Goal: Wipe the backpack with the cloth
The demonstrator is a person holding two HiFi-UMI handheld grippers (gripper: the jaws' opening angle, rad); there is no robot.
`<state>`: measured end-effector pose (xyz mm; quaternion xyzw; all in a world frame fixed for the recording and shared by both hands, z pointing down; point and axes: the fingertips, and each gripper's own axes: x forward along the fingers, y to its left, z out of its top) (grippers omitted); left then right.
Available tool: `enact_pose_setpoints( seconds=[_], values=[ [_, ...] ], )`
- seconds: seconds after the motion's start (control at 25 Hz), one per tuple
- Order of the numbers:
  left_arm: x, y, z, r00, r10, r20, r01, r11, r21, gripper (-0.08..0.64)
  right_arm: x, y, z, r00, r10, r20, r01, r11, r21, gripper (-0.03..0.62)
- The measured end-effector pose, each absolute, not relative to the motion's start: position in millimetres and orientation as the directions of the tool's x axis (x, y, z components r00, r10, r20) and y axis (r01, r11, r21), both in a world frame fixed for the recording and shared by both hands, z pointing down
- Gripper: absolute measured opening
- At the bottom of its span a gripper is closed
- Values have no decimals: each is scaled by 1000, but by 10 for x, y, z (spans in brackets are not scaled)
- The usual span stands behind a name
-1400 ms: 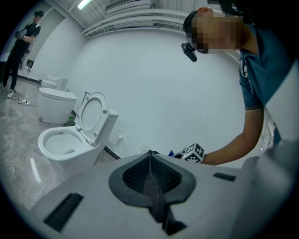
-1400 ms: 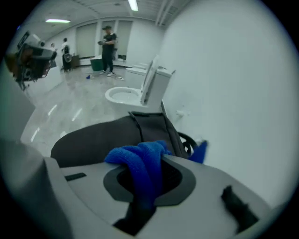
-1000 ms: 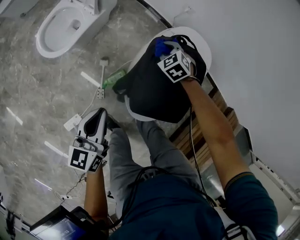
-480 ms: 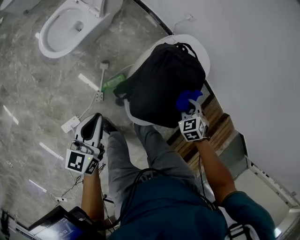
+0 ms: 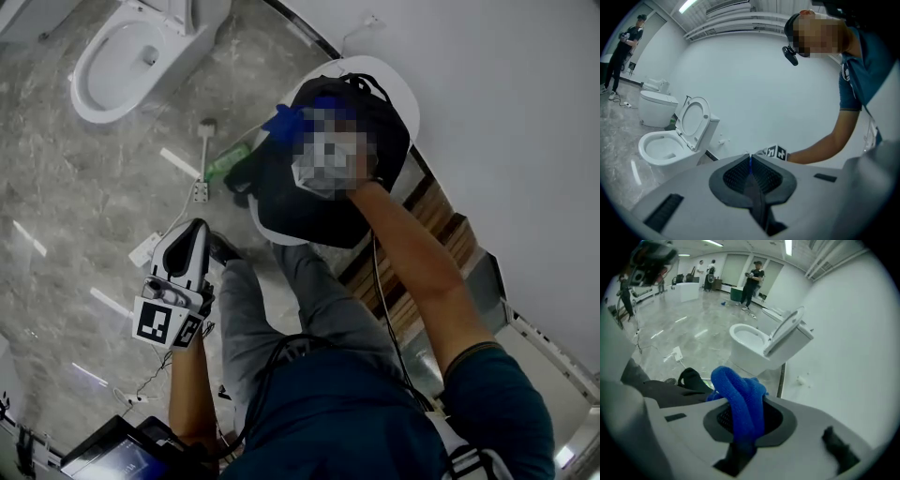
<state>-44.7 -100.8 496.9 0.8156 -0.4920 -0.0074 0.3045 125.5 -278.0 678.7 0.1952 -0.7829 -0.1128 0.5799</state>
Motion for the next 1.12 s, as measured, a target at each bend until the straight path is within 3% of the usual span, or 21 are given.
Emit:
enact_pose_setpoints(
  seconds=[0.2, 0.28, 0.4, 0.64, 0.76, 0.88, 0.96, 1.12],
  values=[
    [-538, -903, 5032, 497, -810, 311, -811, -306, 498, 17, 1945, -3518, 6779, -233, -401, 886, -358, 882, 305, 54],
    [-554, -883, 5020, 490, -813, 315, -816, -300, 494, 17, 2435, -3601, 6833, -135, -433, 891, -431, 836, 341, 54],
    [-609, -881, 4995, 481, -820, 309, -818, -293, 495, 17, 3438, -3407, 6977, 64, -407, 911, -555, 745, 371, 54],
    [-644, -853, 5048, 498, -808, 316, -812, -305, 498, 17, 4033, -2685, 6650, 125, -484, 866, -745, 531, 405, 54],
    [-557, -880, 5037, 513, -797, 319, -807, -321, 497, 17, 4230, -2172, 6614, 124, -505, 854, -942, 211, 261, 54],
    [-480, -940, 5021, 526, -793, 307, -799, -339, 496, 17, 4246, -1608, 6571, 107, -494, 863, -990, -136, 45, 54],
    [-416, -966, 5015, 533, -789, 305, -794, -342, 502, 17, 4203, -1093, 6711, 45, -410, 911, -970, -237, -58, 54],
    [-293, -1011, 4992, 546, -782, 300, -785, -354, 508, 17, 4005, -83, 7174, -162, -240, 957, -945, -242, -221, 54]
  ],
)
